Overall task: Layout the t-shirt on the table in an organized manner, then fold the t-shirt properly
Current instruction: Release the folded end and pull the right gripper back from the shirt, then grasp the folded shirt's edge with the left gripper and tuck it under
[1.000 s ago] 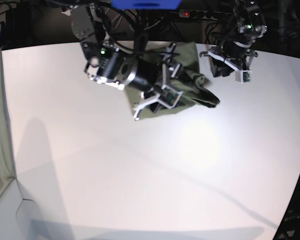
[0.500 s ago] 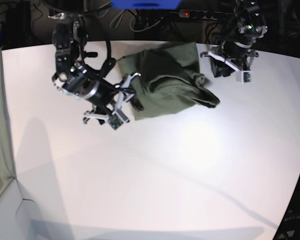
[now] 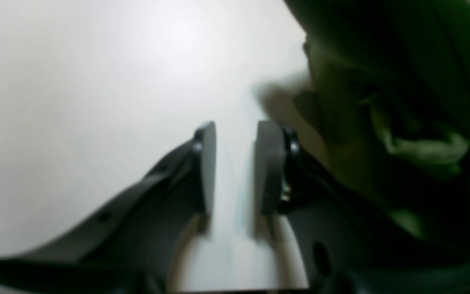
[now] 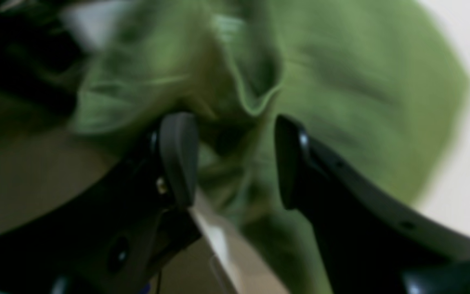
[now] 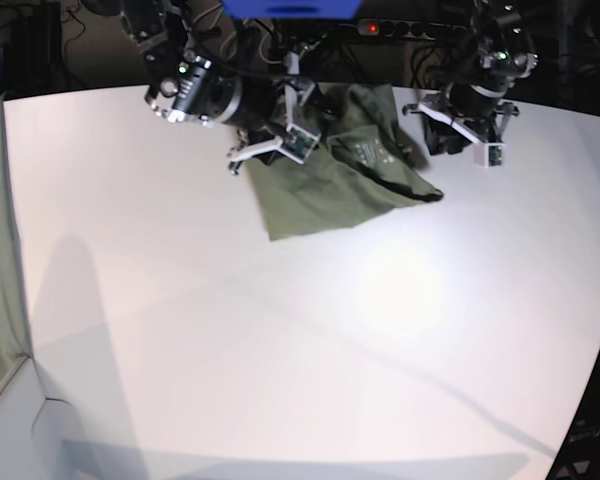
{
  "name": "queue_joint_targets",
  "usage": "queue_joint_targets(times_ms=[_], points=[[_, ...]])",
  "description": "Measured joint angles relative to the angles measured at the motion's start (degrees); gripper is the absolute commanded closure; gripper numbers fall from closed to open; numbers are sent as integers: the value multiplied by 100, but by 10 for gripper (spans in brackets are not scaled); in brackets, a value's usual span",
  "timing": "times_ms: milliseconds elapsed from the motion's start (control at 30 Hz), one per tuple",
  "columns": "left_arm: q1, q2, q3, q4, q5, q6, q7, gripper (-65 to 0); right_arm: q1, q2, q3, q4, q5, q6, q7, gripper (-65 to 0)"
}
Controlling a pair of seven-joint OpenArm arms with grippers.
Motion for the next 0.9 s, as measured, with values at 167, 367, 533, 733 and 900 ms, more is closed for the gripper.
queue_joint_targets(times_ms=[167,367,533,733,900], points=[[166,-151,-55,435,7,7,15,-172,31,485,-435,26,0,0,15,-295],[365,-177,-555,890,-483,-13,960,-173,122,79,564,389,2,0,-28,-292],[396,-210,-1294,1174,-820,-24,1508,-173,179,-728,1856,396,-4,0,-660,-335],[501,-157,-1532,1366,-942,-813,1814,-173,599,-833,2234,387,-4,-4,-1722,-506],[474,-136,-1482,1388,-992,-859,1862,-273,522,-964,2221,380,22,-2,-1762,-533]])
